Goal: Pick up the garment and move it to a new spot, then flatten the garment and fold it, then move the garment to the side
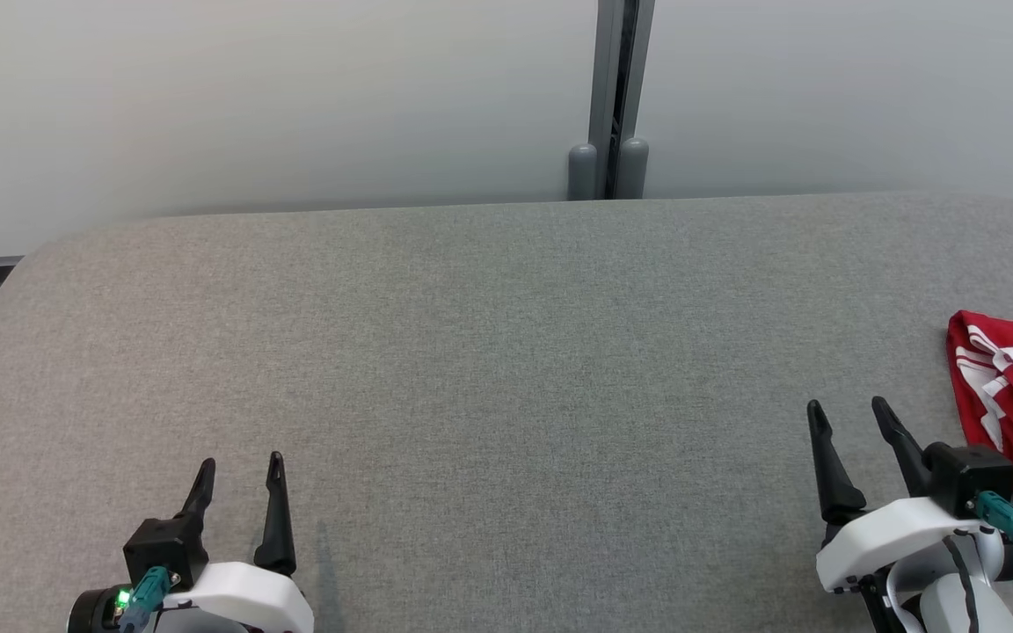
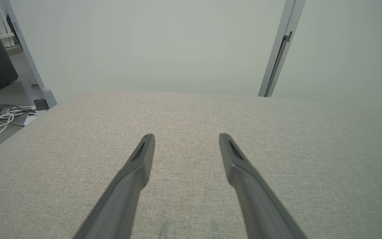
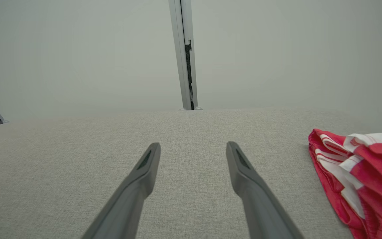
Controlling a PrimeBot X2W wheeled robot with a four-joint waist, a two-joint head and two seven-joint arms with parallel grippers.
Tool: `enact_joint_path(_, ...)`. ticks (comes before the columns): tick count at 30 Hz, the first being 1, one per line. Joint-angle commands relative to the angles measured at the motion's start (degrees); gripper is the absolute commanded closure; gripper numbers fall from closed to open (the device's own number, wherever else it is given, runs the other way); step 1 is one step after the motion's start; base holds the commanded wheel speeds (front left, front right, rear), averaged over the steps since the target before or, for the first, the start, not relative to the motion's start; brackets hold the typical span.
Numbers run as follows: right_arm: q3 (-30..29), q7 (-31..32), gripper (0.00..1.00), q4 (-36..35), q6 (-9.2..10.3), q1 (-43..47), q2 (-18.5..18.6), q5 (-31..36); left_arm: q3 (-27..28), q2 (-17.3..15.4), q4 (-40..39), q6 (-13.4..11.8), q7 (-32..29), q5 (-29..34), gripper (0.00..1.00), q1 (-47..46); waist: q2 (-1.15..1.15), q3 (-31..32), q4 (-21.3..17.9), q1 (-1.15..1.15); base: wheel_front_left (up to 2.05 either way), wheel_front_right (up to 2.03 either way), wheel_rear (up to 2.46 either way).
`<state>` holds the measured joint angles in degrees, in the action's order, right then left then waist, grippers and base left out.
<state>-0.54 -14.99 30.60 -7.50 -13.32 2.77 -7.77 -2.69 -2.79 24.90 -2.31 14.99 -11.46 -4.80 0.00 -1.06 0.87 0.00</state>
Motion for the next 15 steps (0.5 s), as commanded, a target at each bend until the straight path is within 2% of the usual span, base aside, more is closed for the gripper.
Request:
enact_joint_path(1, 0.23, -0.23, 0.00, -0.10, 0.02, 0.63, 0.33, -0.47, 0.36, -0.28, -0.30, 0.19, 0.25, -0.10, 0.00, 0.55, 0.00, 0.00, -0.11, 0.00, 0.00, 0.00, 0.00)
enact_joint_path(15, 1.24, -0.23, 0.00, -0.34, 0.02, 1.07, 0.34, -1.33, 0.60, -0.28, -0.04, 1.68, 0.25, -0.83, 0.00, 0.75, 0.00, 0.07, -0.67, 0.00, 0.00, 0.00, 0.00)
